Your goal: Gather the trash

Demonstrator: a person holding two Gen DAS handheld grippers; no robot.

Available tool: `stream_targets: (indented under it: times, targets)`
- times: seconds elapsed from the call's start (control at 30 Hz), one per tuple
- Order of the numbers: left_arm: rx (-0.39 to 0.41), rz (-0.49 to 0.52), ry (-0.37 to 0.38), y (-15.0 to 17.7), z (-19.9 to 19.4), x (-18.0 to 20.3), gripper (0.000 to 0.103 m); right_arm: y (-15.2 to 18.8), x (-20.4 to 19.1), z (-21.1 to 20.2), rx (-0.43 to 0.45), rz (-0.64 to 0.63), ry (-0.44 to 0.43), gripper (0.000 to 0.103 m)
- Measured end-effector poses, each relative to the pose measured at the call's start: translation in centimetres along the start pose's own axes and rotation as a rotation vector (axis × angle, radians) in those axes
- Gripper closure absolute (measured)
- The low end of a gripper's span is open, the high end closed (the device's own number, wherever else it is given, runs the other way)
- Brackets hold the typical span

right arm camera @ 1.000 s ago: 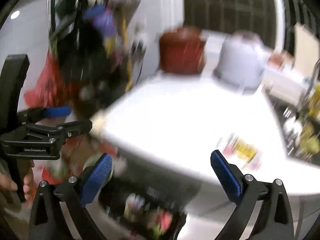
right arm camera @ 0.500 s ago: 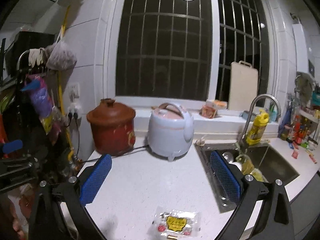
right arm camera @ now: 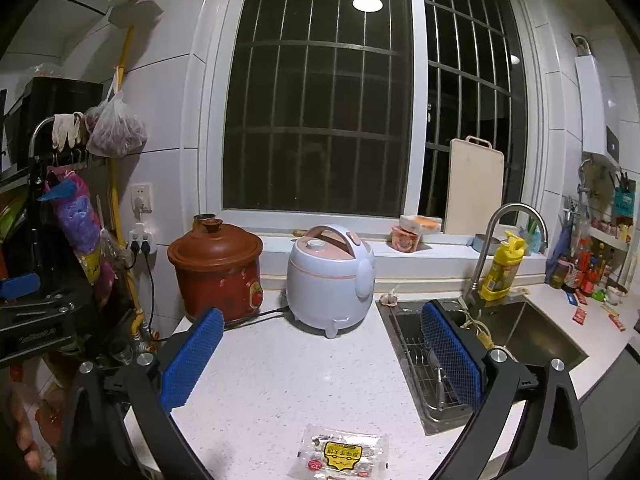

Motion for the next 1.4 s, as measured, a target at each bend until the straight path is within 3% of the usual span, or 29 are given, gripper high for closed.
stream_targets:
  times: [0.63, 1.4]
  targets:
    - [0.042, 0.022, -0.012, -0.6, -1.1, 0.6, 0.013, -0.1, -0.1, 0.5, -0.02, 0.009, -0.01, 0.005]
    - [0.031, 0.025, -0.022, -0.4, -1.0, 0.3, 0.013, 0.0, 0.0, 0.9, -0.038, 0.016, -0.029, 0.005]
Point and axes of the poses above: each gripper's, at about its wrist camera, not at the fingertips, and z roughly the way its jaws point, x to its right, y to its underside, the point moved 3 cm from there along z, roughly the way its jaws point, and after that the axes turned 7 degrees about -x, right-handed, at the moved point
